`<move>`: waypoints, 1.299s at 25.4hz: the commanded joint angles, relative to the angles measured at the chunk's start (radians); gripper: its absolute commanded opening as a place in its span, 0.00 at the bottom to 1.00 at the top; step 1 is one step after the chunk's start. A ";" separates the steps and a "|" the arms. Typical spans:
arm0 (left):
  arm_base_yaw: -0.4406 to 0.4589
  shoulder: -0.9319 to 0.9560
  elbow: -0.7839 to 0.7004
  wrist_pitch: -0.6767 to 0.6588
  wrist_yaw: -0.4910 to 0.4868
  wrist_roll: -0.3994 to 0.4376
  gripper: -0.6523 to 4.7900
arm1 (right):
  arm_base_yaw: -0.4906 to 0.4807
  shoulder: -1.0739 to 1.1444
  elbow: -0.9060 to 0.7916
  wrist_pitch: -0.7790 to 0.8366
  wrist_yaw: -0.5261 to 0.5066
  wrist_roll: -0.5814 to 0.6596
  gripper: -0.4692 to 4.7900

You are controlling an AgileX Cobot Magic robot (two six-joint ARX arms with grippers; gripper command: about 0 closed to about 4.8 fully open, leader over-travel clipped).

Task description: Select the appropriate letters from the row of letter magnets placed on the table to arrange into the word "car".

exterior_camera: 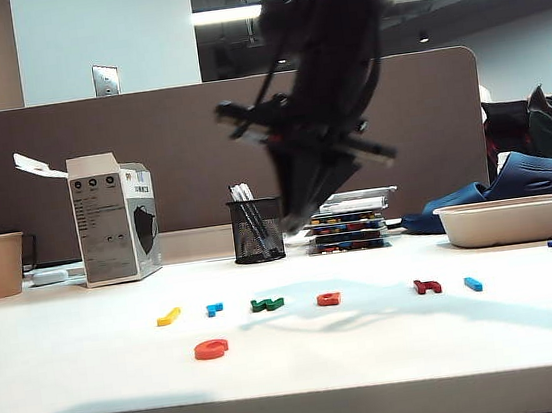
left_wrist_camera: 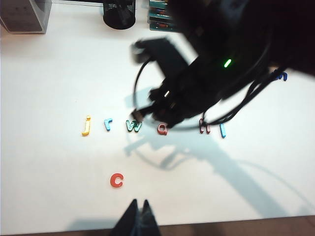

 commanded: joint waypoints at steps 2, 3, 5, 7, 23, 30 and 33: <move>0.000 -0.002 0.002 0.006 -0.007 0.001 0.11 | -0.056 -0.012 0.058 -0.052 0.046 -0.011 0.08; 0.000 -0.002 0.002 0.005 -0.007 0.001 0.11 | -0.070 -0.012 0.068 -0.056 0.045 -0.011 0.08; 0.000 -0.002 0.002 0.005 -0.007 0.001 0.11 | -0.092 -0.012 0.081 -0.060 0.045 -0.005 0.08; 0.000 -0.002 0.002 0.006 -0.008 0.001 0.11 | -0.103 -0.012 0.086 -0.060 0.045 -0.002 0.08; 0.000 -0.002 0.002 0.005 -0.008 0.001 0.11 | -0.099 0.117 0.085 -0.053 -0.039 0.030 0.08; 0.000 -0.002 0.002 0.006 -0.007 0.001 0.11 | -0.099 0.146 0.085 -0.056 -0.076 0.029 0.08; 0.000 -0.002 0.002 0.005 -0.008 0.001 0.11 | -0.099 0.149 0.085 -0.059 -0.093 0.027 0.08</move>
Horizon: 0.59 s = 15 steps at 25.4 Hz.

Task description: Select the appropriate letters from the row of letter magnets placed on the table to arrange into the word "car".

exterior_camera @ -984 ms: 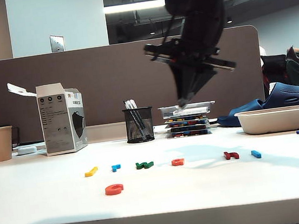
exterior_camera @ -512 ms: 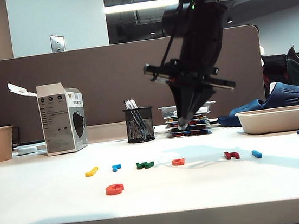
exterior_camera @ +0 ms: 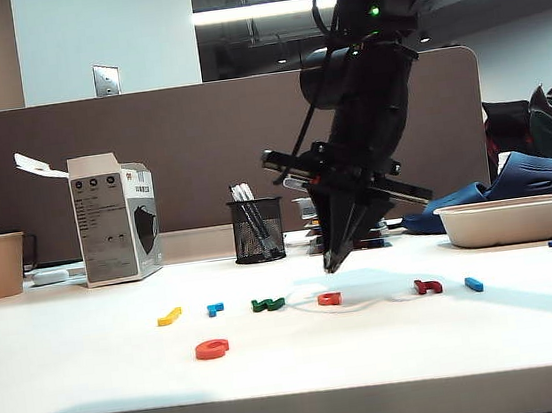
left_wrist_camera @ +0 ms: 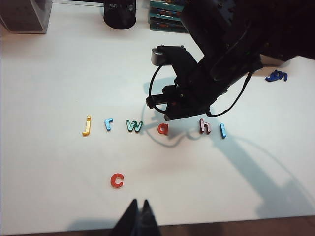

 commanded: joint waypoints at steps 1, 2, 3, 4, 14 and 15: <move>0.000 -0.002 0.002 0.005 -0.008 0.001 0.11 | 0.001 -0.004 0.003 -0.004 -0.030 -0.003 0.08; 0.000 -0.002 0.002 0.005 -0.008 0.001 0.11 | 0.001 -0.003 0.003 -0.008 -0.042 -0.003 0.08; 0.000 -0.002 0.002 0.006 -0.008 0.001 0.11 | 0.001 -0.003 0.003 -0.010 -0.044 -0.003 0.08; 0.000 -0.002 0.002 0.005 -0.008 0.001 0.11 | 0.002 -0.003 0.003 -0.010 -0.051 -0.004 0.08; 0.000 -0.002 0.002 0.006 -0.007 0.001 0.11 | 0.013 0.008 0.003 -0.019 -0.039 -0.026 0.08; 0.000 -0.002 0.002 0.005 -0.008 0.001 0.11 | 0.013 0.009 0.003 -0.023 -0.038 -0.026 0.08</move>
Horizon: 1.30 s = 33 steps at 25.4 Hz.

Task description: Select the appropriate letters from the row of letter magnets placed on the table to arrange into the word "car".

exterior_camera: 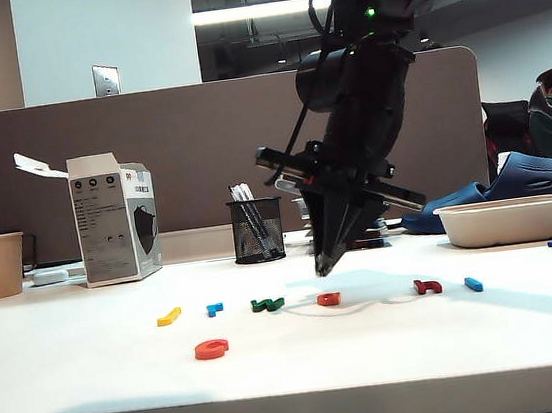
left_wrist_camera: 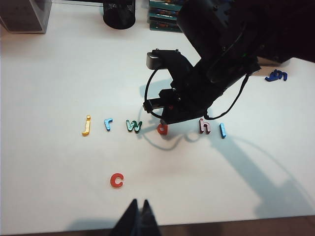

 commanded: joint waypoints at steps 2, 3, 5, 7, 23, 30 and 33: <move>0.000 -0.002 0.002 0.006 -0.008 0.001 0.11 | 0.001 0.008 0.003 -0.016 0.001 -0.004 0.08; 0.000 -0.002 0.002 0.005 -0.008 0.001 0.11 | 0.001 0.010 0.003 -0.016 0.002 -0.004 0.08; 0.000 -0.002 0.002 0.005 -0.008 0.001 0.11 | 0.002 0.016 0.003 -0.013 -0.001 -0.004 0.08; 0.000 -0.002 0.002 0.006 -0.007 0.001 0.11 | 0.002 0.021 0.003 -0.010 0.000 -0.004 0.08; 0.000 -0.002 0.002 0.006 -0.008 0.001 0.11 | 0.002 0.059 0.003 -0.002 0.003 -0.003 0.08; 0.000 -0.002 0.002 0.005 -0.008 0.001 0.11 | 0.002 0.059 0.003 -0.037 0.021 -0.004 0.08; 0.000 -0.002 0.002 0.005 -0.008 0.001 0.11 | 0.007 0.059 0.003 -0.062 0.018 -0.010 0.08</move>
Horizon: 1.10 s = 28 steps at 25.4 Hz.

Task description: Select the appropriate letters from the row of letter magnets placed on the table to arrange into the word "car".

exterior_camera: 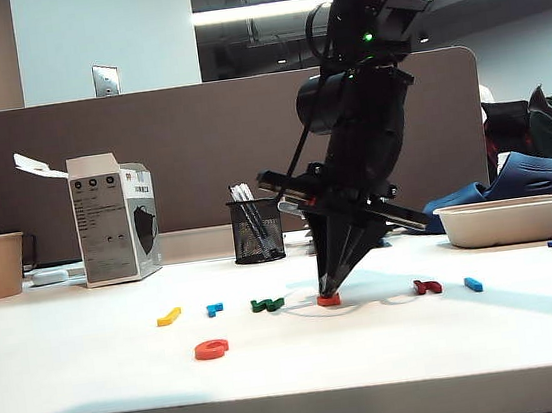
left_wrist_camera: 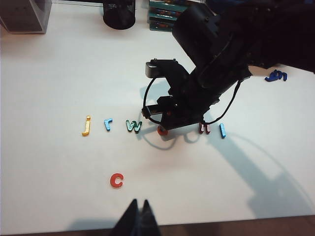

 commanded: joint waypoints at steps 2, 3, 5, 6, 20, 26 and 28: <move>0.000 -0.002 0.002 0.005 -0.008 0.001 0.11 | 0.012 0.009 -0.003 -0.058 0.016 -0.011 0.08; 0.000 -0.002 0.002 0.005 -0.008 0.001 0.11 | 0.017 0.009 -0.003 -0.063 0.016 -0.011 0.08; 0.000 -0.002 0.002 0.005 -0.007 0.001 0.11 | 0.023 0.009 -0.003 -0.072 0.000 -0.011 0.08; 0.000 -0.002 0.002 0.005 -0.008 0.001 0.11 | 0.027 0.009 -0.004 -0.075 -0.013 -0.011 0.08; 0.000 -0.002 0.002 0.005 -0.008 0.001 0.11 | 0.126 0.009 -0.004 -0.119 -0.089 0.029 0.08; 0.000 -0.002 0.002 0.005 -0.008 0.001 0.11 | 0.144 0.009 -0.004 -0.126 -0.093 0.075 0.08; 0.000 -0.002 0.002 0.005 -0.008 0.001 0.11 | 0.151 0.009 -0.004 -0.126 -0.093 0.084 0.08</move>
